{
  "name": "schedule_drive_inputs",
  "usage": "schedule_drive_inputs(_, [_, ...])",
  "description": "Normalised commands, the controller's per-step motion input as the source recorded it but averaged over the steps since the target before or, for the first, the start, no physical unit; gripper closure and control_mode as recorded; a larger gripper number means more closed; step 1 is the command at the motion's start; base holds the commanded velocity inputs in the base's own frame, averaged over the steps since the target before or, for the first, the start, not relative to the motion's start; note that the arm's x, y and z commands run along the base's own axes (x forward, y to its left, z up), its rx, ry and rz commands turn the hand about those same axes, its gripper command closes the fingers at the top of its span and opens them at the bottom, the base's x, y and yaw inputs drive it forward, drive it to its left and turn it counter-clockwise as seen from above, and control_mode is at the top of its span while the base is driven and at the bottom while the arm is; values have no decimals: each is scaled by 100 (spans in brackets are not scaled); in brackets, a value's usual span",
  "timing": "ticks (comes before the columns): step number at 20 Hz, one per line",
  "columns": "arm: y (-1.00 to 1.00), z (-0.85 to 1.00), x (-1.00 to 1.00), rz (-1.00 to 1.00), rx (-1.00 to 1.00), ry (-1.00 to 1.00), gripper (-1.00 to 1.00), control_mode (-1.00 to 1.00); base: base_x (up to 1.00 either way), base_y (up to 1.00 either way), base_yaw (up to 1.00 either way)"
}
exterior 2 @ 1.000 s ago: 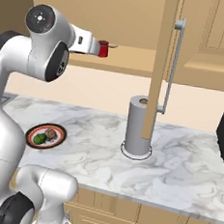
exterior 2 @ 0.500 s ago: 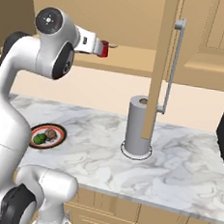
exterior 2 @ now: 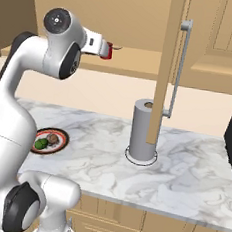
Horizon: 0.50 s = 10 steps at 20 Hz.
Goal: Pick the avocado and bread from the counter and place them on the plate. Then pick the jam from the cabinet and place it next to the plate. Lastly close the cabinet door.
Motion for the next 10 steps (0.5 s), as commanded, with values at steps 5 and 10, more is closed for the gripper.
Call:
schedule_drive_inputs(5, [0,-3,18,0,0,1,-100,-100,0,0,0])
schedule_drive_inputs(10, [-1,-1,22,0,0,0,-100,-100,0,0,0])
